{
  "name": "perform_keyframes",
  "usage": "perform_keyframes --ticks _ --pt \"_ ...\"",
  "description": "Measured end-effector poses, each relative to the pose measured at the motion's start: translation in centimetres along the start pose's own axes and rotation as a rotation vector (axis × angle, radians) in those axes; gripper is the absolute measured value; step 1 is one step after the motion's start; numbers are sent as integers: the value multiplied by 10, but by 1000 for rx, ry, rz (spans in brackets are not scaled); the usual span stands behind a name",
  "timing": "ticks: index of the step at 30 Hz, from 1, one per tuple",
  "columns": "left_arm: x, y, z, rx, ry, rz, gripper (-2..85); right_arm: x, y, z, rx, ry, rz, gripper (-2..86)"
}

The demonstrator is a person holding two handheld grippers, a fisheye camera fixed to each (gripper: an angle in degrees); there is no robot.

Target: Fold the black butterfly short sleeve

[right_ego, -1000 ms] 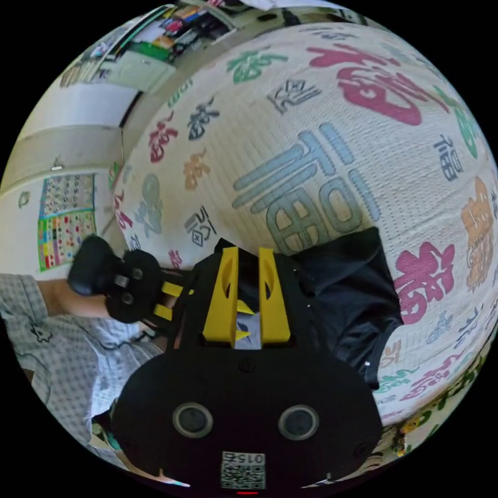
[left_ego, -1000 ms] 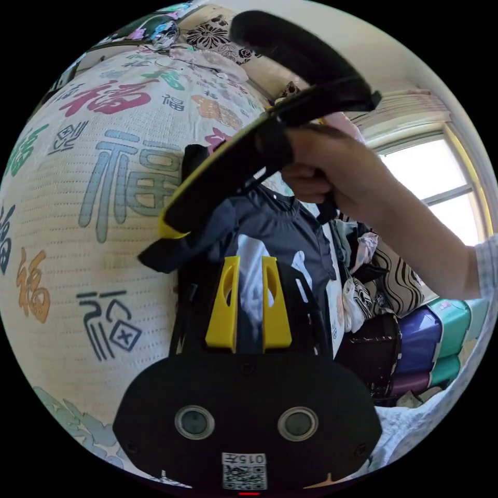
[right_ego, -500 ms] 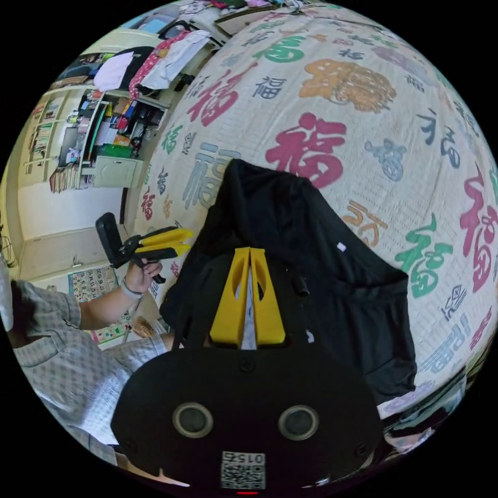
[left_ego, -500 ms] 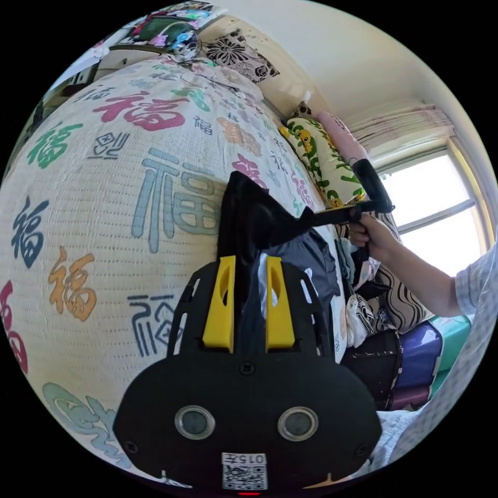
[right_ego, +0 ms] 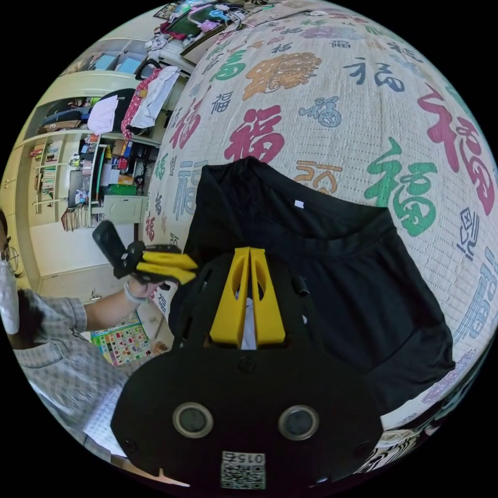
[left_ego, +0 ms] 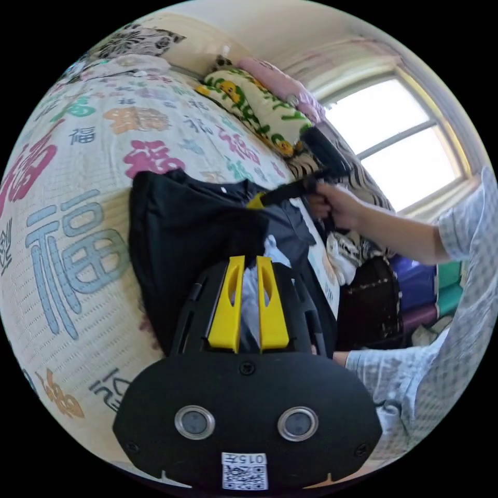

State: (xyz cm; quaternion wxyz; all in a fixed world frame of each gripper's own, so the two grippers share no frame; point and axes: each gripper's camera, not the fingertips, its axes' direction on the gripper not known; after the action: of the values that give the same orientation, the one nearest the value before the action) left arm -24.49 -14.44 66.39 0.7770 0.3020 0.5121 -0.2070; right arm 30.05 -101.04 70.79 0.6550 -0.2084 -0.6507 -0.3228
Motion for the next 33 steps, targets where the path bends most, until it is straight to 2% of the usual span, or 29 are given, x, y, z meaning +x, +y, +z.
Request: perform_keyframes --ticks 3,5,7,9,11,14,17,19,20,22,24,27,29,33 --pt "39 27 2 -36 -18 13 61 15 4 2 -3 -20 36 -6" --pt "49 41 -18 81 -89 -36 71 21 7 2 4 -34 45 -6" --pt "49 43 -28 126 -152 -68 87 26 9 1 7 -39 45 -7" --pt "48 41 -24 81 -141 -51 99 31 12 2 8 -43 48 -7" --pt "59 42 -8 -43 -106 27 107 36 13 2 11 -54 60 -7" --pt "83 45 -3 -67 -242 153 108 40 16 1 15 -71 66 -6" --pt "94 37 0 -64 -284 256 105 43 20 -2 13 -75 72 -6" --pt "90 29 9 -141 -255 290 85 43 23 -5 12 -78 69 -6" --pt "85 25 13 -196 -212 297 43 42 25 -8 10 -74 64 -6" --pt "82 22 7 -217 -165 310 14 39 27 -12 2 -66 54 -6" --pt "81 22 -17 -122 -173 296 6 33 28 -21 4 -96 56 -6" --pt "65 33 -81 111 -162 126 0 10 19 -41 48 -169 21 -6" --pt "40 59 -140 364 -170 -84 -2 -11 2 -49 64 -166 -25 -7" --pt "0 112 -194 612 -269 -406 -3 -74 -63 -29 36 -141 -180 -7"
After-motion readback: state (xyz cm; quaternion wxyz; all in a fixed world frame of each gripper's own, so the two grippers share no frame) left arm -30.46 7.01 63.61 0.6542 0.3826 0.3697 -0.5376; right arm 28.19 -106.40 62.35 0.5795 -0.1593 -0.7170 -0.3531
